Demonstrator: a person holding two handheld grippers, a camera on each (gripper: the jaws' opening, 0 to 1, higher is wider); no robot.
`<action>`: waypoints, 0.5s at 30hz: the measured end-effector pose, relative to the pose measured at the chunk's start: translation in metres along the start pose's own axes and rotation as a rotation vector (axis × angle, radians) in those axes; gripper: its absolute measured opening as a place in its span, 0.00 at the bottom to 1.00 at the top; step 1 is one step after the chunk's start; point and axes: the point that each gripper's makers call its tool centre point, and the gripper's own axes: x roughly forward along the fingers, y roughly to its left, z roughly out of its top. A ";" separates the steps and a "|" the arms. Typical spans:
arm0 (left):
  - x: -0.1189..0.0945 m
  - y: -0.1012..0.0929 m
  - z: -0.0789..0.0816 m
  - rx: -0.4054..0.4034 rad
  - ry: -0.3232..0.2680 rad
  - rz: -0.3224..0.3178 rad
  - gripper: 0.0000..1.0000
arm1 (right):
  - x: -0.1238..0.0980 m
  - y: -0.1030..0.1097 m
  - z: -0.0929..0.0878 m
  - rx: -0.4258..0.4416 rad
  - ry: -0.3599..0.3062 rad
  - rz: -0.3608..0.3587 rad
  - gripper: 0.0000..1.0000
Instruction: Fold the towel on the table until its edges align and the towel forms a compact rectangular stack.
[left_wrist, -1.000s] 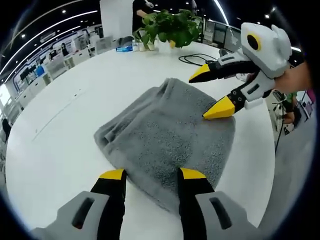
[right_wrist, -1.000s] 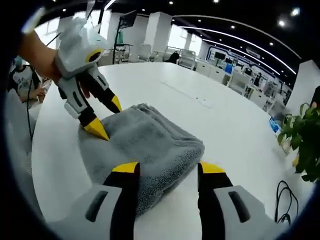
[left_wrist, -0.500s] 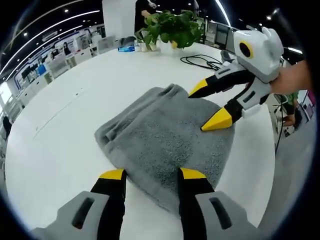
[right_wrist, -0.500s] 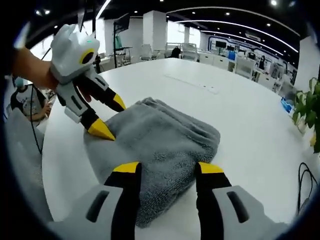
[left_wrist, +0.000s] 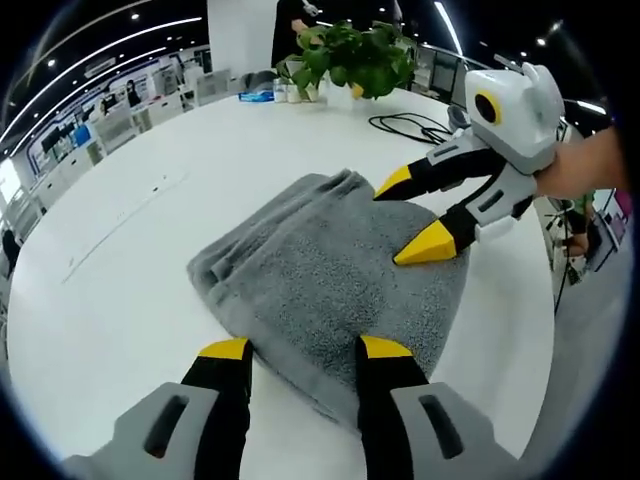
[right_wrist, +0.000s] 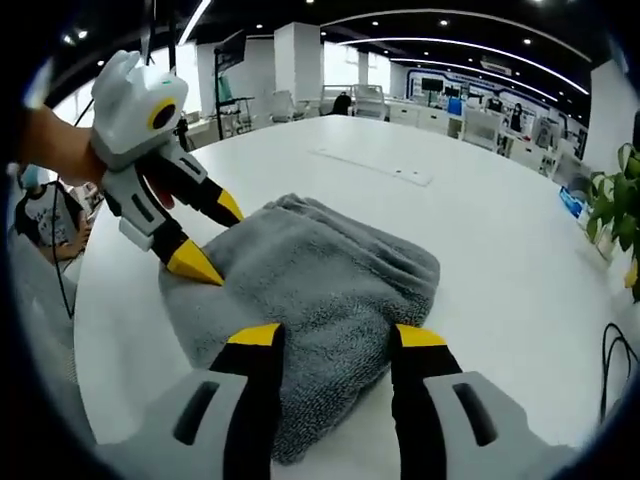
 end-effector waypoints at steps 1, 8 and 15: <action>0.001 0.002 0.001 0.004 0.003 -0.003 0.42 | 0.002 -0.002 0.001 0.002 -0.001 -0.005 0.43; 0.008 0.014 0.009 0.007 0.017 -0.003 0.42 | 0.011 -0.013 0.008 -0.002 0.008 -0.009 0.43; 0.010 0.020 0.010 -0.058 0.020 -0.002 0.42 | 0.014 -0.017 0.011 -0.007 0.018 -0.030 0.43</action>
